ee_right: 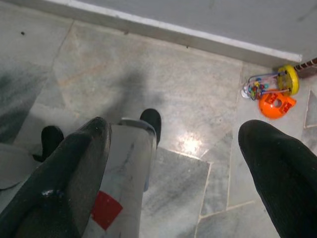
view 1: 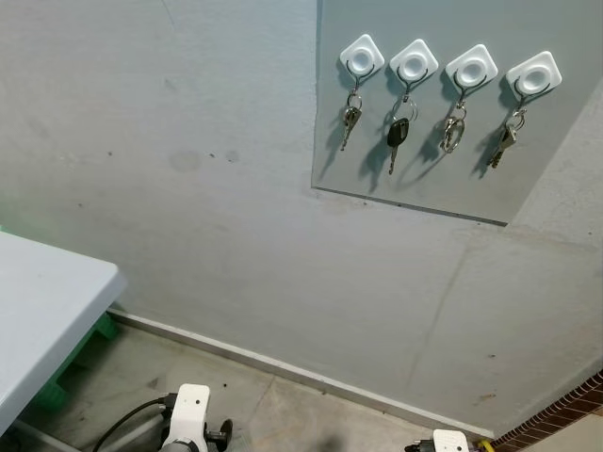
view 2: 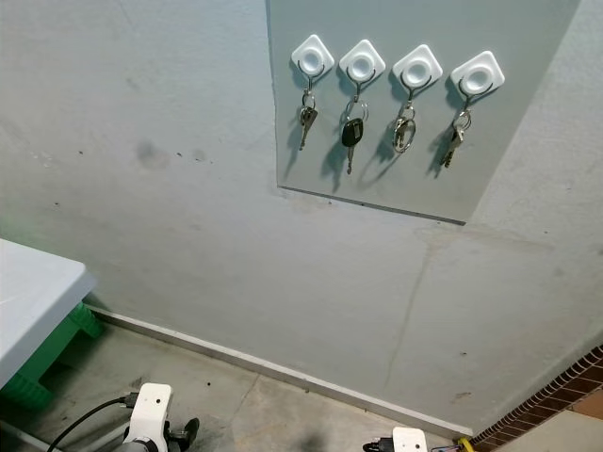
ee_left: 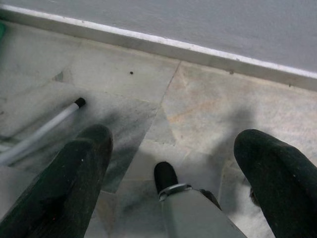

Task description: Hang keys on a hook

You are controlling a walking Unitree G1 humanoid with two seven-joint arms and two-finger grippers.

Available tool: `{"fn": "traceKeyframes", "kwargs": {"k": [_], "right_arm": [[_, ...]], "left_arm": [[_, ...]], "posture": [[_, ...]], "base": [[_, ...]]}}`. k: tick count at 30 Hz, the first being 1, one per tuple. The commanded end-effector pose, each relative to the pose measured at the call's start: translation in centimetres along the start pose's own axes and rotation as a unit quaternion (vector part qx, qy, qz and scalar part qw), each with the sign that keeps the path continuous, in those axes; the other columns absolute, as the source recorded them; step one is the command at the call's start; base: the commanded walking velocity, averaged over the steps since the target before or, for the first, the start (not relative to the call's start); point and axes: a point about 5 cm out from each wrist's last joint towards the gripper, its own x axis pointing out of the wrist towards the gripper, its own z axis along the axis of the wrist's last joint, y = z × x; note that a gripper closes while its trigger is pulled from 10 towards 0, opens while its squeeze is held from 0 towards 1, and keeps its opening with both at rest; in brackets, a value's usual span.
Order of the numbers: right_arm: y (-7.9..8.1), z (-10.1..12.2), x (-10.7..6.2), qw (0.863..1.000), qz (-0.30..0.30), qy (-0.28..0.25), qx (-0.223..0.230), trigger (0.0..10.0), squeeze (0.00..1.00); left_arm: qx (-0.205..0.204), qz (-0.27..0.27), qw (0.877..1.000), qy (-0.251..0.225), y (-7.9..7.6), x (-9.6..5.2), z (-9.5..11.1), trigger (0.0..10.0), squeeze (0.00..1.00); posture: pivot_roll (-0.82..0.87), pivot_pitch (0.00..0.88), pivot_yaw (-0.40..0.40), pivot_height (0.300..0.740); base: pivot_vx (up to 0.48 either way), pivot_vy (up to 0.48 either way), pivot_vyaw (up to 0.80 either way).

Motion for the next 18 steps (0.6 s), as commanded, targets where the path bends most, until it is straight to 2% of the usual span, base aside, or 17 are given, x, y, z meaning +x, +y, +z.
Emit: {"fn": "traceKeyframes", "kwargs": {"k": [1,9,17,18], "right_arm": [[0.13,-0.37,-0.04,1.0,-0.002,0.011,0.001,10.0,0.0],[0.24,-0.32,0.02,1.0,-0.001,0.015,-0.007,10.0,0.0],[0.34,-0.67,-0.03,1.0,-0.003,0.024,-0.008,10.0,0.0],[0.37,-0.76,-0.05,1.0,-0.003,0.026,-0.008,10.0,0.0]], "left_arm": [[0.002,0.006,1.0,-0.003,0.21,0.12,0.5,10.0,0.0],[0.003,0.002,1.0,-0.007,-0.1,0.25,0.85,10.0,0.0],[0.014,-0.003,1.0,0.001,-0.19,0.12,0.29,10.0,0.0],[0.014,-0.007,1.0,0.001,-0.25,0.1,0.2,10.0,0.0]], "posture": [[-0.05,0.0,0.03,0.74],[-0.05,0.0,0.026,0.74],[-0.05,0.0,0.026,0.74],[-0.05,0.0,0.026,0.74]], "base": [[0.0,0.0,-0.73],[0.0,0.0,-0.72],[0.0,0.0,-0.72],[0.0,-0.48,-0.71]]}}
